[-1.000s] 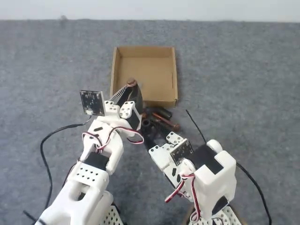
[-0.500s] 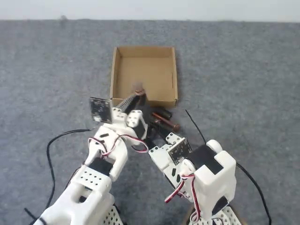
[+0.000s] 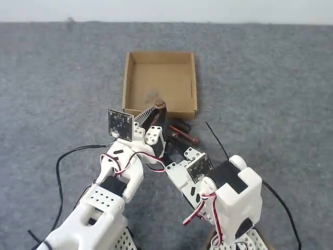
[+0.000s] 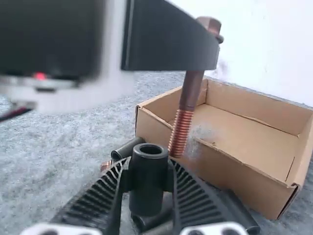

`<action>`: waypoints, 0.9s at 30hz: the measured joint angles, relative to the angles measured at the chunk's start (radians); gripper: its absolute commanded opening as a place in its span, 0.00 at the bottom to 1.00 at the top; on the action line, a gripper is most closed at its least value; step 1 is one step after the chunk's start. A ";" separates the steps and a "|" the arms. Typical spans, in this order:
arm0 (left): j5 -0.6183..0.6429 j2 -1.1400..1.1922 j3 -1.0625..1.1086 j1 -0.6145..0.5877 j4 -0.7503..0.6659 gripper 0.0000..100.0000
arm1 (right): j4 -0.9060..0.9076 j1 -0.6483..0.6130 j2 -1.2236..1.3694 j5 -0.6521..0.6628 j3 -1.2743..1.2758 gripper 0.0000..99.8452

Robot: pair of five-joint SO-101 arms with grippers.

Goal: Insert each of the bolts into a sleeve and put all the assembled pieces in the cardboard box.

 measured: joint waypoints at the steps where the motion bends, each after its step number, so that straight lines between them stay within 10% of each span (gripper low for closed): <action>1: 0.000 -0.014 0.000 0.000 0.000 0.01 | 0.000 0.000 0.000 0.000 0.000 0.01; 14: 0.000 -0.402 0.031 0.009 0.298 0.01 | 0.000 0.000 0.000 0.000 0.000 0.01; 27: 0.000 -0.374 0.054 0.009 0.273 0.01 | 0.000 0.000 0.000 0.000 0.000 0.01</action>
